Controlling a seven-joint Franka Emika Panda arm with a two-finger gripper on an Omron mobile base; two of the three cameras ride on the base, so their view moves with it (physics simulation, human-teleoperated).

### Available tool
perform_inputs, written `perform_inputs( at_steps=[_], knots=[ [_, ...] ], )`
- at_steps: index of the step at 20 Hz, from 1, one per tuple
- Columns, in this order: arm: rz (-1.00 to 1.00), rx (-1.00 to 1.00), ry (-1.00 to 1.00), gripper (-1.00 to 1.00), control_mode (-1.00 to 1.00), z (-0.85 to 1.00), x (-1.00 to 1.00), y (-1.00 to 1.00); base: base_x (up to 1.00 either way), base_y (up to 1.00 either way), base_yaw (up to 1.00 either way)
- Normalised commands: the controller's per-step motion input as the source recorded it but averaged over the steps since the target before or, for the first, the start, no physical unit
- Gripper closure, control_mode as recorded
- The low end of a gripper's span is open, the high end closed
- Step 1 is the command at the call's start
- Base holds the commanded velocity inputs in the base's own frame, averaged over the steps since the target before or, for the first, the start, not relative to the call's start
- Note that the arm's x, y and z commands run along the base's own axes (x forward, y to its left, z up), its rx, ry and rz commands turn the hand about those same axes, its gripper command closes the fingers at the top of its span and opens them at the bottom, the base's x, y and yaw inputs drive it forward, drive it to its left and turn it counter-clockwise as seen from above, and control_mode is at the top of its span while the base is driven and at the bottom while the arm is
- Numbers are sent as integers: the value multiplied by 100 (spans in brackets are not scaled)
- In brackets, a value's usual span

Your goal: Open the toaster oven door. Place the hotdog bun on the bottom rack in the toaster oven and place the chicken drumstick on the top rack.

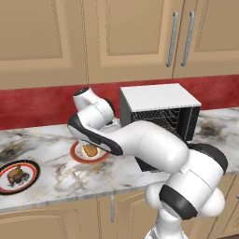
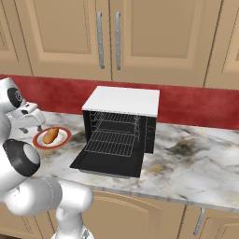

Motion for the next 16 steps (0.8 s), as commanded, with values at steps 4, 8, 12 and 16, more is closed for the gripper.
perform_inputs(
  at_steps=[4, 8, 12, 16],
  knots=[
    [8, 1, 0, -100, -100, -36, 37, 5, 0, 0, 0],
    [3, 0, 0, -100, -100, -36, 37, 3, 0, 0, 0],
    [1, 0, 0, -100, -100, -26, 33, 7, 0, 0, 0],
    [0, 2, 0, -100, -100, -20, 28, 17, 0, 0, 0]
  ],
)
